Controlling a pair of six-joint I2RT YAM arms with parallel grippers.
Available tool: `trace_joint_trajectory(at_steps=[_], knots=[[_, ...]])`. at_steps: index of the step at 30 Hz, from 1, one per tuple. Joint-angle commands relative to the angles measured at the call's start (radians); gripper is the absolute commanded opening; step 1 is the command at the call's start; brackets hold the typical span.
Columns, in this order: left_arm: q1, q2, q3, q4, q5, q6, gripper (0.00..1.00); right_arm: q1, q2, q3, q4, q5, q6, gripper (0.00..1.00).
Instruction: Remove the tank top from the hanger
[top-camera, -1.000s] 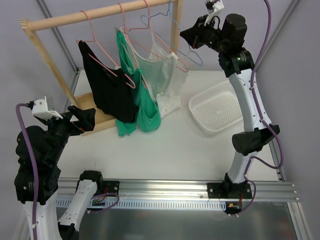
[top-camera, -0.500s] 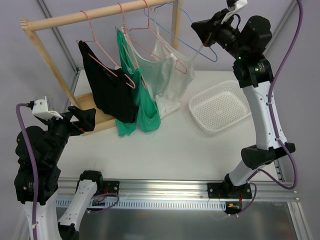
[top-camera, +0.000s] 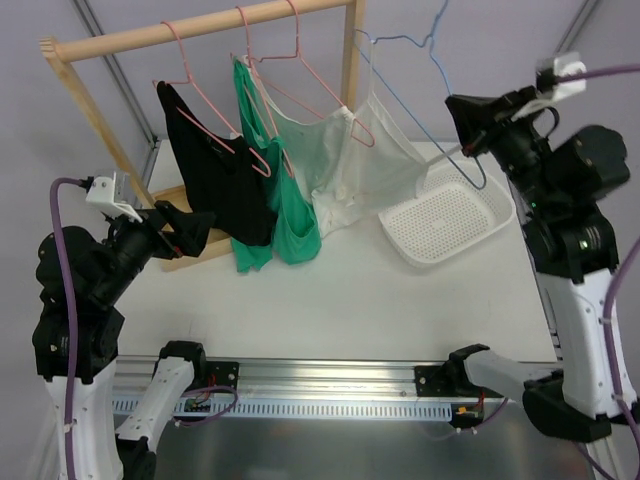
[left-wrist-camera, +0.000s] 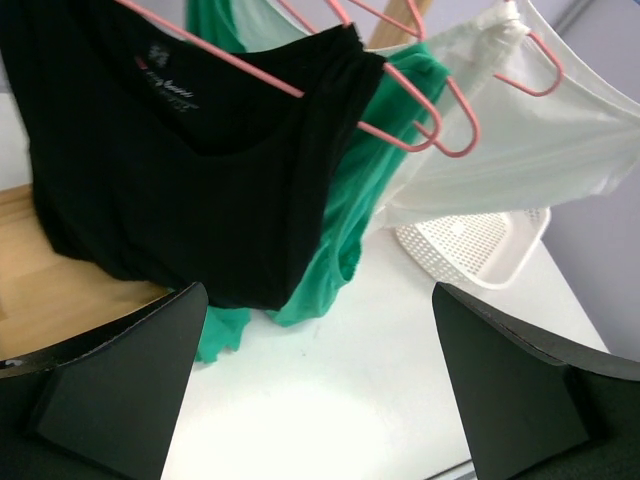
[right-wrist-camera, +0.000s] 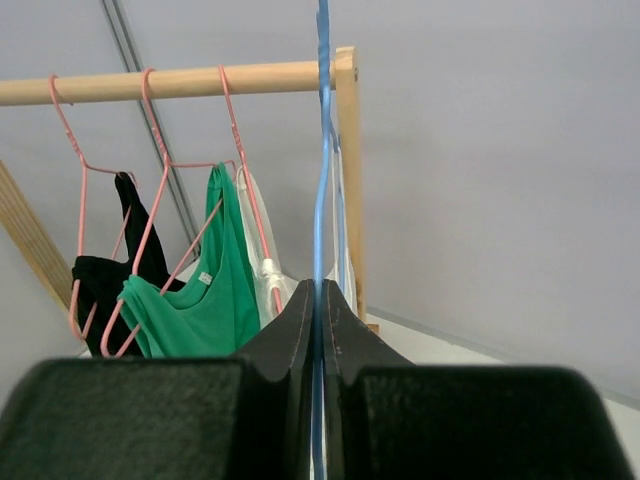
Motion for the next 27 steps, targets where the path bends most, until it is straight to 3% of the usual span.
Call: trace_joint_trajectory(at_steps=[1,5,11,15,20,24,27], knots=[[-0.009,0.04,0.012,0.098,0.14,-0.029,0.99,-0.001,-0.149,-0.071,0.033,0.113,0.017,0.0],[-0.009,0.071,0.003,0.178,0.179,-0.071,0.99,-0.001,-0.281,-0.116,-0.049,0.127,0.065,0.0],[-0.017,0.184,0.052,0.314,0.298,-0.095,0.99,-0.001,-0.349,-0.113,-0.1,0.045,0.155,0.0],[-0.1,0.292,0.125,0.327,0.312,-0.077,0.99,-0.001,-0.349,-0.078,-0.142,-0.025,0.215,0.0],[-0.111,0.361,0.179,0.328,0.335,-0.135,0.99,-0.001,-0.38,-0.105,-0.151,-0.033,0.228,0.0],[-0.121,0.39,0.163,0.349,0.348,-0.271,0.99,-0.001,-0.401,-0.121,-0.152,-0.057,0.232,0.0],[-0.182,0.37,0.075,0.47,0.367,-0.275,0.99,-0.001,-0.407,-0.116,-0.154,-0.111,0.263,0.0]])
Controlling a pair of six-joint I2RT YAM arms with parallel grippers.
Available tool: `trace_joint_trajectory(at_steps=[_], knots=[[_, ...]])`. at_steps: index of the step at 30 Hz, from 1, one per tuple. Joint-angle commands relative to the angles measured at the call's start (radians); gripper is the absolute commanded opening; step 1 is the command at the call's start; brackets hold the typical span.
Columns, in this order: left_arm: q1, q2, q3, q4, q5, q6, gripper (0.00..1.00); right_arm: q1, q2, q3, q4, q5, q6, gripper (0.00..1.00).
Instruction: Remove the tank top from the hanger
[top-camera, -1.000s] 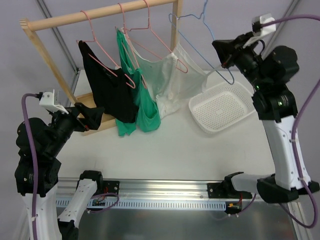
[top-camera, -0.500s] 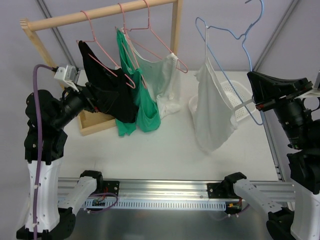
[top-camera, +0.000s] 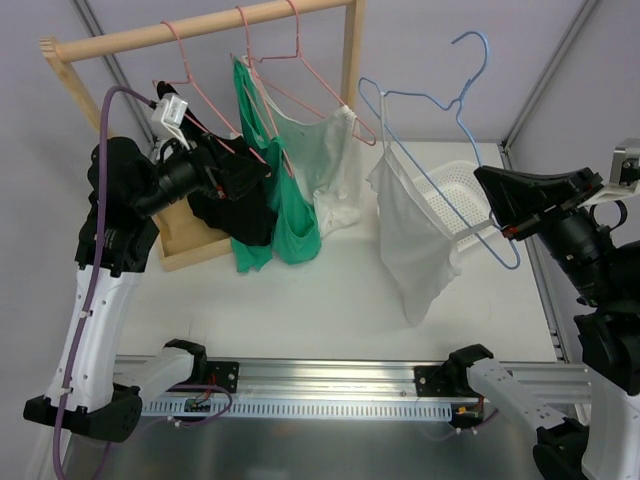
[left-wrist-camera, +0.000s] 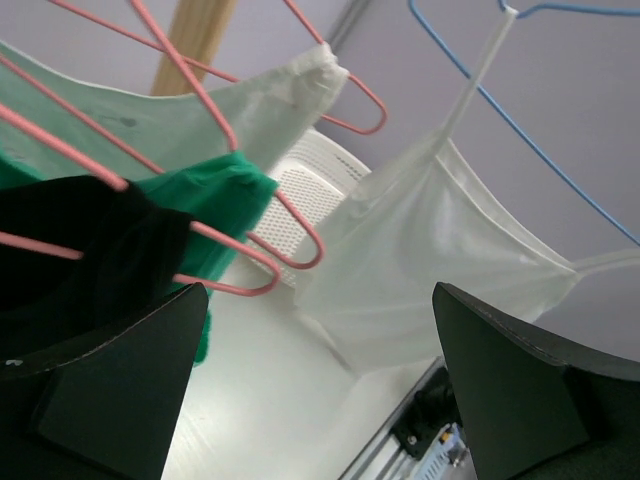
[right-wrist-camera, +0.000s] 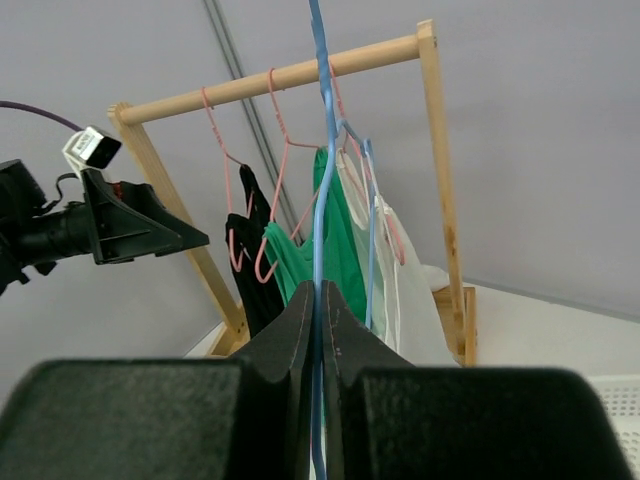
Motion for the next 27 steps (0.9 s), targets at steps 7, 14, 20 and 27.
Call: trace_joint_trajectory(at_steps=[7,14,20,27], knots=[[-0.133,-0.029,-0.196,0.453,0.15,-0.079,0.99,0.0,-0.034,0.066,0.041,-0.124,0.133,0.0],[-0.267,-0.005,-0.241,0.605,0.139,0.02,0.99,-0.001,-0.015,0.153,0.041,-0.183,0.282,0.0],[-0.379,0.08,-0.183,0.631,0.121,0.172,0.99,0.0,0.007,0.205,0.041,-0.236,0.379,0.0],[-0.413,0.158,-0.158,0.738,0.103,0.171,0.99,-0.003,-0.01,0.192,0.041,-0.255,0.465,0.0]])
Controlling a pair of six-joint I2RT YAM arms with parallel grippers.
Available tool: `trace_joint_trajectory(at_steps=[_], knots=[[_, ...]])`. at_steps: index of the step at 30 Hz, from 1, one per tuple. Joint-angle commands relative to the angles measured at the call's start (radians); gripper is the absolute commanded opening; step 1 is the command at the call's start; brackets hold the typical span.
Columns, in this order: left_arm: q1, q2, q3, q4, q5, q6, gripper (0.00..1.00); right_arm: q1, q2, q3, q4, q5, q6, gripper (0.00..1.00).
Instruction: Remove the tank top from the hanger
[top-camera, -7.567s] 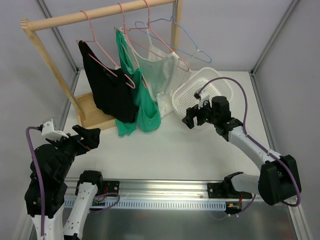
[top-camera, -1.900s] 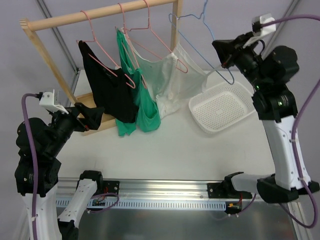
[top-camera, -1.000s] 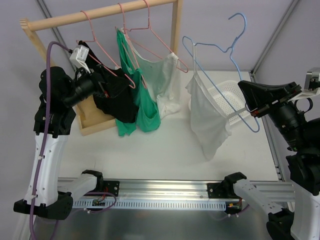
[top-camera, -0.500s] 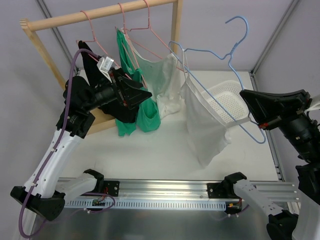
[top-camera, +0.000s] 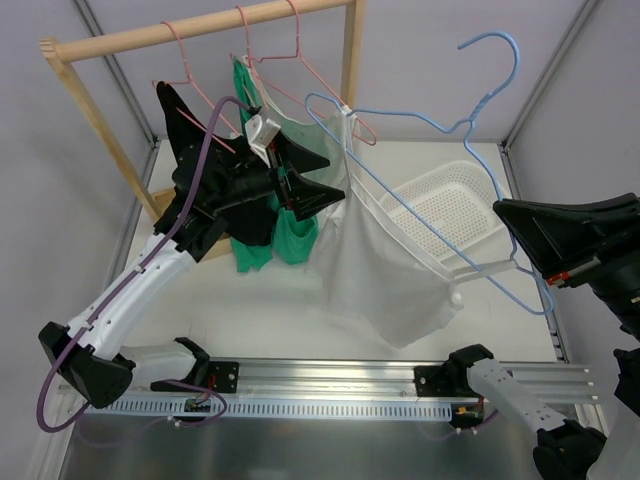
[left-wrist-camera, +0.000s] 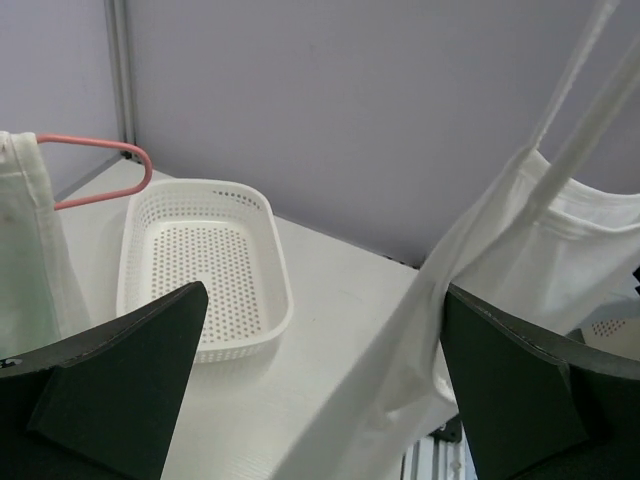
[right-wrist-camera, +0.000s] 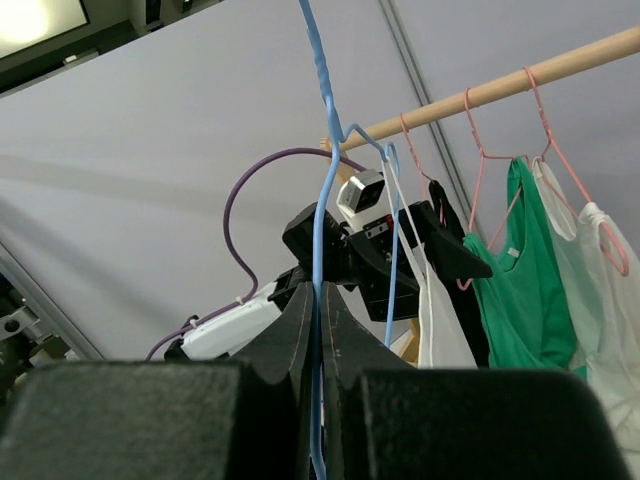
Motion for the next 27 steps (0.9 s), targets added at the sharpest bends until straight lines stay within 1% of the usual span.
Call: trace_joint_trajectory(at_steps=[1,6,7,8,10,11,12,13,14,17,21,24,27], knots=[[-0.016,0.014,0.048,0.149,0.011,0.013,0.99,-0.003,-0.001,-0.005,0.051,-0.026,0.074,0.0],[-0.054,0.062,0.084,0.155,0.038,-0.001,0.97,-0.001,-0.012,-0.027,0.049,-0.023,0.094,0.0],[-0.065,0.064,0.086,0.165,0.049,-0.007,0.96,-0.003,-0.012,-0.027,0.051,-0.023,0.099,0.0],[-0.066,0.067,0.094,0.172,0.057,-0.013,0.9,-0.003,-0.012,-0.031,0.051,-0.023,0.105,0.0],[-0.071,0.077,0.101,0.195,0.092,-0.044,0.72,-0.003,-0.014,-0.041,0.052,-0.029,0.111,0.0],[-0.071,0.083,0.121,0.198,0.109,-0.054,0.42,-0.001,-0.018,-0.053,0.051,-0.026,0.113,0.0],[-0.071,0.09,0.136,0.198,0.135,-0.064,0.2,-0.003,-0.023,-0.062,0.049,-0.023,0.108,0.0],[-0.071,0.102,0.149,0.198,0.159,-0.087,0.06,-0.003,-0.027,-0.071,0.051,-0.009,0.105,0.0],[-0.071,0.103,0.158,0.198,0.194,-0.097,0.0,-0.003,-0.034,-0.08,0.051,-0.003,0.102,0.0],[-0.072,0.062,0.146,0.201,0.187,-0.113,0.0,-0.003,-0.041,-0.102,0.051,0.004,0.09,0.0],[-0.071,-0.043,0.057,0.192,0.129,-0.087,0.0,-0.001,-0.038,-0.104,0.051,0.016,0.079,0.0],[-0.071,-0.059,0.037,0.166,0.143,-0.076,0.0,-0.003,-0.025,-0.093,0.051,0.01,0.082,0.0],[-0.072,-0.047,0.041,0.166,0.189,-0.091,0.0,-0.003,-0.012,-0.081,0.051,0.008,0.085,0.0]])
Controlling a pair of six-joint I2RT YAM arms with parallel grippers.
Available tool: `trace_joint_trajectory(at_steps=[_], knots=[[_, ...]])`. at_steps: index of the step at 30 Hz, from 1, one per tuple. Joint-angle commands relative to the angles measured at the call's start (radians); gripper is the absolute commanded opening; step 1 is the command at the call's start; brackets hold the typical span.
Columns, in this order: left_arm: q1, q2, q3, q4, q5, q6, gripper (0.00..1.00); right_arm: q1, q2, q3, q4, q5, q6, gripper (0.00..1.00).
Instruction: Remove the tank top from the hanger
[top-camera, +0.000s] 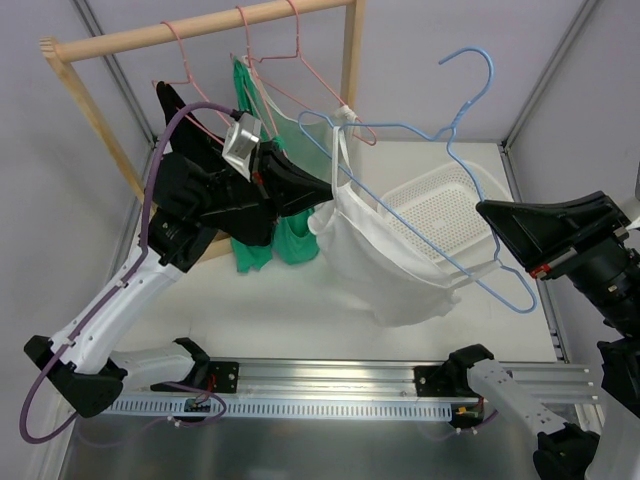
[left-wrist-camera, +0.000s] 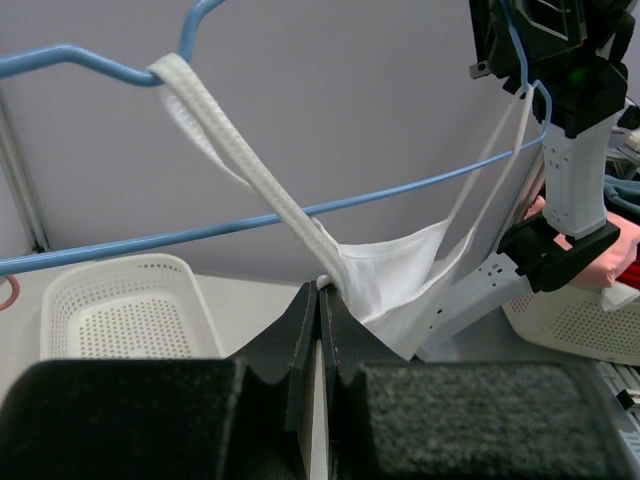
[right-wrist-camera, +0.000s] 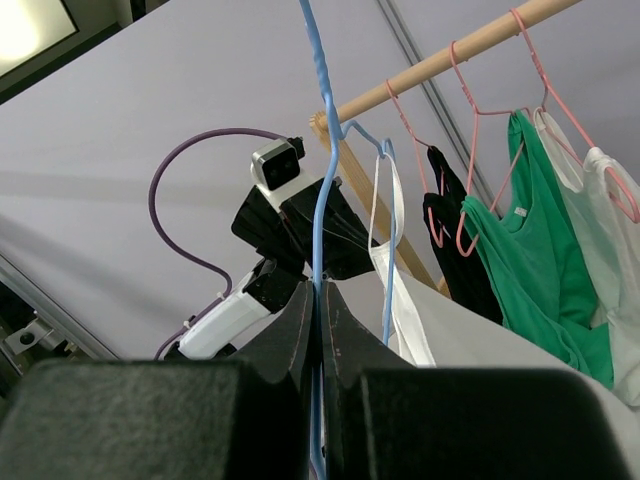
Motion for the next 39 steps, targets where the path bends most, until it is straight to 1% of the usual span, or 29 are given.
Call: trace_joint_trajectory(at_steps=[1,4,5,7,8,9,10,12,14,15,19,25,29,31,34,36,37,39], knots=[[-0.006,0.0,-0.001,0.038,0.057,-0.011,0.0,-0.003,0.017,0.031,0.051,0.01,0.002,0.0],[-0.006,-0.012,-0.001,0.012,0.004,-0.004,0.0,-0.003,0.017,0.028,0.049,0.007,-0.009,0.0],[-0.001,-0.015,0.009,-0.015,-0.05,-0.005,0.0,-0.001,0.016,0.022,0.049,0.003,-0.009,0.0],[0.011,-0.003,0.04,-0.061,-0.09,-0.025,0.0,-0.001,-0.001,-0.01,0.049,-0.006,-0.009,0.0],[0.02,0.008,0.062,-0.122,-0.118,-0.04,0.0,-0.003,-0.01,-0.021,0.049,-0.008,-0.012,0.0],[0.047,0.029,0.109,-0.155,-0.128,-0.062,0.0,-0.003,-0.027,-0.044,0.044,-0.009,-0.015,0.0],[0.067,0.039,0.129,-0.173,-0.132,-0.12,0.0,-0.003,-0.035,-0.048,0.037,-0.009,-0.026,0.0],[0.132,0.05,0.149,-0.183,-0.142,-0.187,0.0,-0.001,-0.043,-0.052,-0.009,-0.014,-0.041,0.0],[0.16,0.037,0.137,-0.183,-0.177,-0.232,0.0,-0.003,-0.052,-0.052,-0.044,-0.029,-0.056,0.0],[0.192,0.033,0.132,-0.186,-0.197,-0.244,0.0,-0.003,-0.056,-0.052,-0.052,-0.031,-0.059,0.0],[0.259,0.039,0.126,-0.215,-0.184,-0.3,0.0,-0.001,-0.081,-0.056,-0.083,-0.033,-0.063,0.0],[0.275,0.04,0.118,-0.218,-0.204,-0.327,0.0,-0.003,-0.121,-0.099,-0.124,-0.042,-0.075,0.0],[0.29,0.056,0.141,-0.267,-0.217,-0.337,0.0,-0.003,-0.125,-0.104,-0.155,-0.085,-0.093,0.0],[0.293,0.068,0.155,-0.281,-0.211,-0.343,0.0,-0.003,-0.133,-0.099,-0.149,-0.083,-0.089,0.0],[0.293,0.079,0.154,-0.286,-0.172,-0.347,0.0,-0.003,-0.136,-0.095,-0.086,-0.089,-0.073,0.0],[0.293,0.071,0.137,-0.287,-0.187,-0.341,0.0,-0.003,-0.124,-0.087,-0.061,-0.14,-0.037,0.0],[0.293,0.062,0.137,-0.287,-0.211,-0.326,0.0,-0.003,-0.112,-0.073,-0.072,-0.182,-0.032,0.0],[0.295,0.062,0.158,-0.287,-0.225,-0.312,0.0,-0.003,-0.089,-0.065,-0.152,-0.204,-0.053,0.0]])
